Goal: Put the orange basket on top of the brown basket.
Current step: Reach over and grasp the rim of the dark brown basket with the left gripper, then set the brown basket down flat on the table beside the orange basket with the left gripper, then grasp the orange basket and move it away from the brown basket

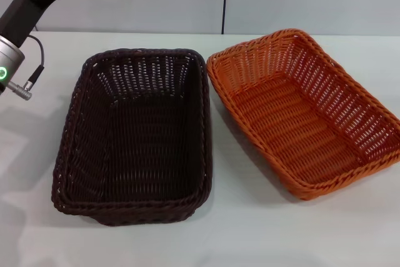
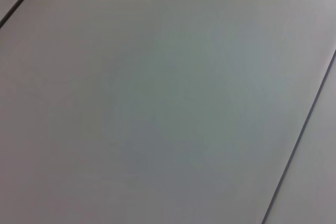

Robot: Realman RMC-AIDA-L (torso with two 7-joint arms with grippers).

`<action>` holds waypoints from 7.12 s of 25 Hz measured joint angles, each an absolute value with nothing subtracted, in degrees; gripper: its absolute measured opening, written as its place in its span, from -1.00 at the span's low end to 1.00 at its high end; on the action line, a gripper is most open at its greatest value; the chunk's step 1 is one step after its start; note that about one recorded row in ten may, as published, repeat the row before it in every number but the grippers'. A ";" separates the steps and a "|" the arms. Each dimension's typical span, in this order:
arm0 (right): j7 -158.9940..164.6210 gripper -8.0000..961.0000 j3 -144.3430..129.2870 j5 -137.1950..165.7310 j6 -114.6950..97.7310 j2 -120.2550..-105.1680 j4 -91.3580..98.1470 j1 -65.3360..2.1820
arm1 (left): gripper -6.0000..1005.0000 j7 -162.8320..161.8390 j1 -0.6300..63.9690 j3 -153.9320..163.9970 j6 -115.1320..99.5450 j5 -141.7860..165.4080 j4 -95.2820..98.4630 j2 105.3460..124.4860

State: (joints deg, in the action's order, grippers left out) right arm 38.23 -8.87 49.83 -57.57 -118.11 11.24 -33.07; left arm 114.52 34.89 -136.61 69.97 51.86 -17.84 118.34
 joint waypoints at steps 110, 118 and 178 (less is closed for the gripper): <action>33.66 0.37 -9.23 49.91 -51.67 -117.04 9.55 -33.63 | -0.56 24.93 34.25 -128.05 91.13 147.33 -83.39 117.19; 33.65 0.37 -9.02 49.92 -51.67 -117.22 9.53 -33.68 | -0.56 28.56 34.76 -131.31 94.73 143.78 -88.32 114.15; 49.62 0.37 -28.24 51.44 -51.70 -115.48 15.03 -30.00 | 0.71 86.32 35.99 -124.71 72.43 80.53 -46.36 118.20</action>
